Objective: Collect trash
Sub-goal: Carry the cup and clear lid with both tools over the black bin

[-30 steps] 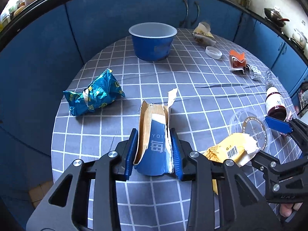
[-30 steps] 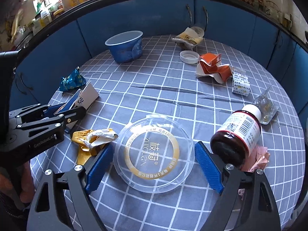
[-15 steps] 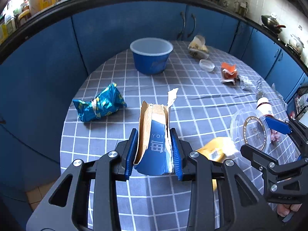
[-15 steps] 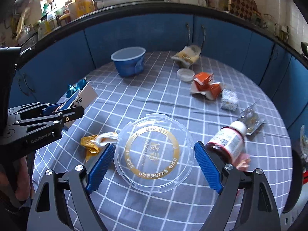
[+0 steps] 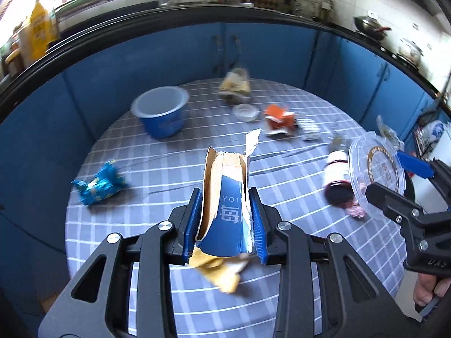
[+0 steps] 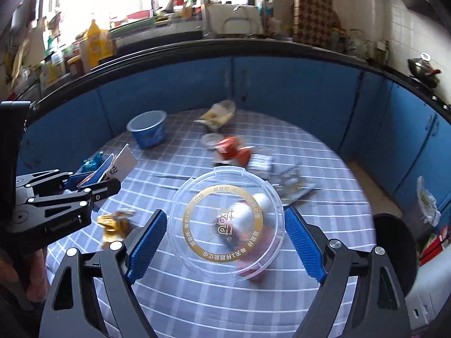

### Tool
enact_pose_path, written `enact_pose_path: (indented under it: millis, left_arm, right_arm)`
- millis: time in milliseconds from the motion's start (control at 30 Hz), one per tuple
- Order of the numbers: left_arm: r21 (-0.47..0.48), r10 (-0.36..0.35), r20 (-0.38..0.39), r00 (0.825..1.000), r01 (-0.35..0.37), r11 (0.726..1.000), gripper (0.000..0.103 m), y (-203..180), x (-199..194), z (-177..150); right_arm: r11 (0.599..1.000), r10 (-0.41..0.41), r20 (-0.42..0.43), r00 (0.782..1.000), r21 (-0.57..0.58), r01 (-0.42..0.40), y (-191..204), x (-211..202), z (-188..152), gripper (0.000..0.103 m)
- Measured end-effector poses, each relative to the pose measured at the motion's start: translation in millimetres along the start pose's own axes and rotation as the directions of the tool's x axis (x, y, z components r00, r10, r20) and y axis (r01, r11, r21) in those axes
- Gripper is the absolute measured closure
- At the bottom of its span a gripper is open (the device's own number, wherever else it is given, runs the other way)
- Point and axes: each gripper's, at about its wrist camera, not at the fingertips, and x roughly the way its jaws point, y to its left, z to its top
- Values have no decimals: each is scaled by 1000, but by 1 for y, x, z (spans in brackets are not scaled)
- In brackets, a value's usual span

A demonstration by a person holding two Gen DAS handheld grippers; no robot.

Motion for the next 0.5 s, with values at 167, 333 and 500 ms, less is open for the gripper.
enact_pose_path:
  millis: [167,333,500]
  left_arm:
    - [66,-51,9,999,50,997,69,-45,4,14]
    - [124,-95,6,995,94,988,69,-87,11,26]
    - [168,-130,-12,991,131,977,69,-125,22,33]
  right_arm:
    - [997,-55,22,998,52,54,-41,-15,-4,20]
    - [990,-96,29,995,110,92,-81,-28,-10,20]
    - [981,-130,37,991,147,123,-111,-37,-16,20]
